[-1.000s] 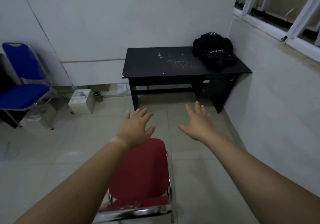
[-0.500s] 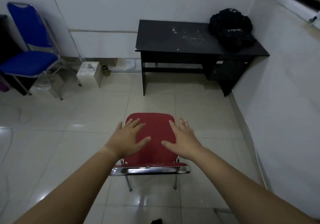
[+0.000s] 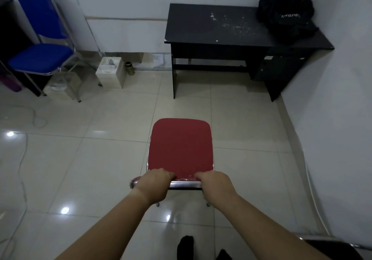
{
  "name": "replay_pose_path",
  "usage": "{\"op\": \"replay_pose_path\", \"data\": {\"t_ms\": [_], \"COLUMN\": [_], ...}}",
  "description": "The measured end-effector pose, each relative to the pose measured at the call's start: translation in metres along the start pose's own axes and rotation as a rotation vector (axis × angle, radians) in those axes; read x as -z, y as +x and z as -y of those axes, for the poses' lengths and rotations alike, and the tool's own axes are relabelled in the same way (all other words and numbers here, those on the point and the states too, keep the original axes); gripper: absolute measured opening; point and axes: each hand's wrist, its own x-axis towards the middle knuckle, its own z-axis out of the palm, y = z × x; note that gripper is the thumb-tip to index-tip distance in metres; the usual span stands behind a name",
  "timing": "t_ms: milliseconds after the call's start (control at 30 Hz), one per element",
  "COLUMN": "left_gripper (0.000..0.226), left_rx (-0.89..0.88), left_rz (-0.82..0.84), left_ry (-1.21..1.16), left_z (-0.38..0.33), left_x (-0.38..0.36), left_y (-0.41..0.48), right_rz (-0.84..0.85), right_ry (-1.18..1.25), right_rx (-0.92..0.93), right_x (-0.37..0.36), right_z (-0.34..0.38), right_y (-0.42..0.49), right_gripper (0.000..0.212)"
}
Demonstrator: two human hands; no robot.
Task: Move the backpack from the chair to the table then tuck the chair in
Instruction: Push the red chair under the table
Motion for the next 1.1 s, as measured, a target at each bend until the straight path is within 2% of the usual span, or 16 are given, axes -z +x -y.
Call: {"op": "replay_pose_path", "data": {"t_ms": [267,433,600,800,900,1100], "left_gripper": [0.041,0.040,0.036,0.034,0.033,0.032], "left_rx": [-0.021,-0.054,-0.108,-0.188,-0.203,-0.234], "left_rz": [-0.008,-0.015,-0.027,-0.045,-0.066,-0.076], "left_ry": [0.045,0.041,0.083,0.152,0.165,0.165], "left_z": [-0.003,-0.024,-0.044,-0.071,-0.075,-0.067], "left_x": [-0.002,0.007,0.028,0.051,0.061,0.073], "left_y": [0.002,0.019,0.056,0.115,0.140,0.170], "right_rz": [-0.031,-0.011,-0.118,-0.141,-0.154,-0.264], "right_ry": [0.037,0.031,0.078,0.108,0.141,0.143], "right_rx": [0.066,0.020,-0.064,-0.172,-0.179,-0.170], "right_x": [-0.007,-0.001,0.006,0.026,0.033,0.038], "right_z": [-0.013,-0.037,-0.069,-0.115,-0.130,-0.144], "right_y": [0.001,0.004,0.014,0.024,0.037,0.061], "right_gripper": [0.042,0.041,0.032,0.046,0.050,0.040]}}
